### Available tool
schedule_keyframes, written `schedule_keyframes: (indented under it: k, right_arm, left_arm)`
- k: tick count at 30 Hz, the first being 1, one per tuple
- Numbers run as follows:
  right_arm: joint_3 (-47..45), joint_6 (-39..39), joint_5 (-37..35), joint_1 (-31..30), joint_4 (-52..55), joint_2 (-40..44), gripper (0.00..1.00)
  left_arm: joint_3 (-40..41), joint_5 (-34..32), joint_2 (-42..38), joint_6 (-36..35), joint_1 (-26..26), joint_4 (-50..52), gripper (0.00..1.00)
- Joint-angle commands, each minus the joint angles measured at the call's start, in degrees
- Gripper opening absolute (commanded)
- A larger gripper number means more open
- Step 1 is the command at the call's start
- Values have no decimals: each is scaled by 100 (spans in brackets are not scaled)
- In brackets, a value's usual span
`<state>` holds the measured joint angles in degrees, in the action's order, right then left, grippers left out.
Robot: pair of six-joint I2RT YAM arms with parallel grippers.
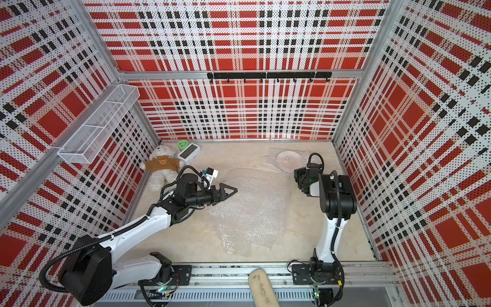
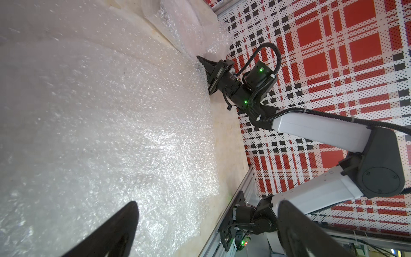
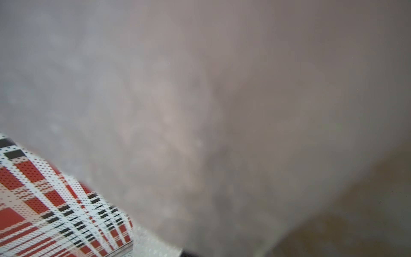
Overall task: Unpack dinner plates from bubble wrap
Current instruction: Pick up the bubble wrap from the center of the board, then place the bubble wrap at the center of the board.
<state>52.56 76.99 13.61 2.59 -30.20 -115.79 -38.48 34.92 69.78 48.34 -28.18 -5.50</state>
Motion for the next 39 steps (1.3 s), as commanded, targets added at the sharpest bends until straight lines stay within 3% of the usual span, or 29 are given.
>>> schedule_keyframes:
  k: [1, 12, 19, 25, 30, 34, 39]
  right_arm:
    - [281, -147, 33, -10, 147, 73, 0]
    - [1232, -1444, 214, 177, 2089, 1354, 0]
    - [1670, -2339, 1454, 117, 3325, 2078, 0]
    - [1497, -3636, 2211, -204, 4889, 3069, 0]
    - [1319, -4780, 2261, -661, 6274, 3729, 0]
    - [857, -5106, 2821, -824, 6576, 3910, 0]
    - [469, -5503, 2837, -1096, 6781, 3893, 0]
  left_arm:
    - [103, 166, -71, -15, 58, -4, 99]
    - [174, 179, -285, -187, 165, 222, 99]
    - [126, 186, -633, -517, 369, 768, 99]
    - [-76, 139, -1038, -1086, 738, 1692, 99]
    - [-99, 193, -1249, -1243, 867, 1968, 99]
    - [-51, 241, -1313, -1241, 867, 2000, 99]
    - [-2, 248, -1437, -1247, 858, 2116, 99]
